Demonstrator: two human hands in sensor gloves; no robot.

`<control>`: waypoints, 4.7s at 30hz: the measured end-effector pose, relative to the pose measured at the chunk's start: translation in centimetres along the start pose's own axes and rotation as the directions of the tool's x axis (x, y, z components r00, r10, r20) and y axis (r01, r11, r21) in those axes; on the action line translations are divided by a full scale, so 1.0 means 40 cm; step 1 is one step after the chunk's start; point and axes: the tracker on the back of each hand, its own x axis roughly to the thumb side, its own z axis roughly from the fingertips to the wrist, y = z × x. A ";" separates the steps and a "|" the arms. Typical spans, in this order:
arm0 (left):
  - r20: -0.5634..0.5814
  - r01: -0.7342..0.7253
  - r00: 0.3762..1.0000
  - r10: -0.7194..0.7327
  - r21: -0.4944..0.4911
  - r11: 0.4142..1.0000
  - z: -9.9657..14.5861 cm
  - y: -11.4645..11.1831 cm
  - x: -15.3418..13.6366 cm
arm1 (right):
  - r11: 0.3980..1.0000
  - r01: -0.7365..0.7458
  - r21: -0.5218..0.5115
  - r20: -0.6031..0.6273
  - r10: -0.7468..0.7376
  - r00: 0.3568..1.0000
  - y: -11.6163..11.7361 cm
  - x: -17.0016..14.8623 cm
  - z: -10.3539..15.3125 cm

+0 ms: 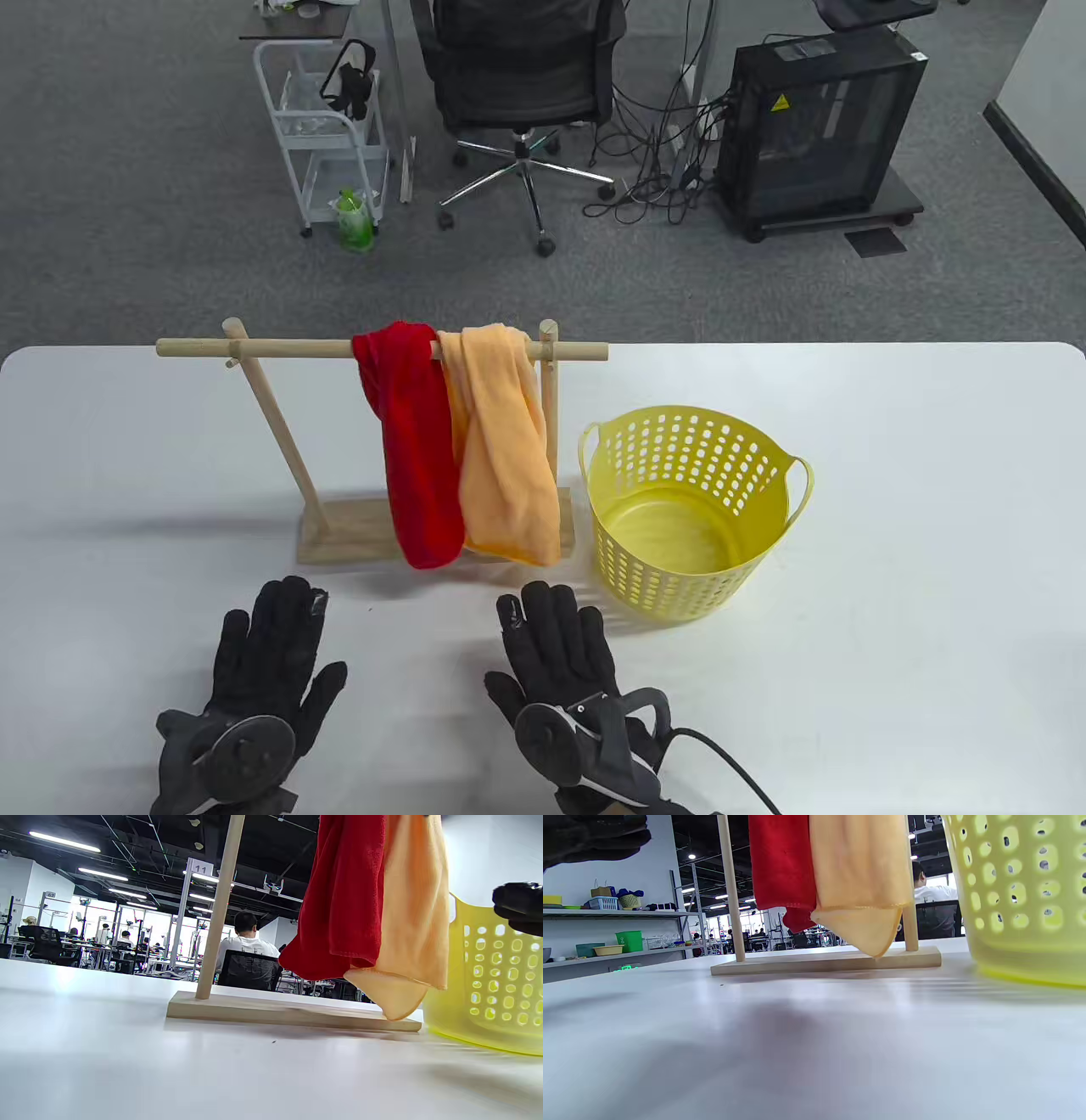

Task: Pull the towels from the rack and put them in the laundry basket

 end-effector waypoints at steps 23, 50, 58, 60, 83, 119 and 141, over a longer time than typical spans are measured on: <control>0.007 0.009 1.000 -0.009 0.006 1.000 0.002 -0.006 -0.001 | 1.000 0.000 0.008 -0.020 0.001 1.000 -0.009 -0.018 0.008; -0.220 -0.056 0.965 0.144 0.362 0.931 -0.286 0.338 -0.082 | 1.000 0.018 0.022 -0.017 -0.018 1.000 -0.011 -0.015 0.016; -0.290 -0.067 0.942 0.167 0.327 0.943 -0.412 0.387 -0.070 | 0.999 0.025 0.023 -0.017 -0.025 1.000 -0.012 -0.017 0.016; -0.300 -0.070 0.939 0.169 0.315 0.947 -0.437 0.389 -0.064 | 0.999 0.028 0.025 -0.019 -0.027 0.999 -0.012 -0.019 0.016; -0.351 -0.019 0.917 0.192 0.440 0.898 -0.494 0.380 -0.038 | 0.999 0.029 0.042 -0.029 -0.028 0.999 -0.012 -0.027 0.014; -0.347 -0.013 0.920 0.184 0.439 0.898 -0.491 0.382 -0.033 | 0.903 -0.107 -0.417 -0.050 0.094 0.994 -0.494 0.057 -0.385; -0.351 0.004 0.921 0.168 0.440 0.898 -0.490 0.378 -0.029 | 0.882 -0.279 -0.379 -0.198 0.217 0.956 -0.518 0.094 -0.470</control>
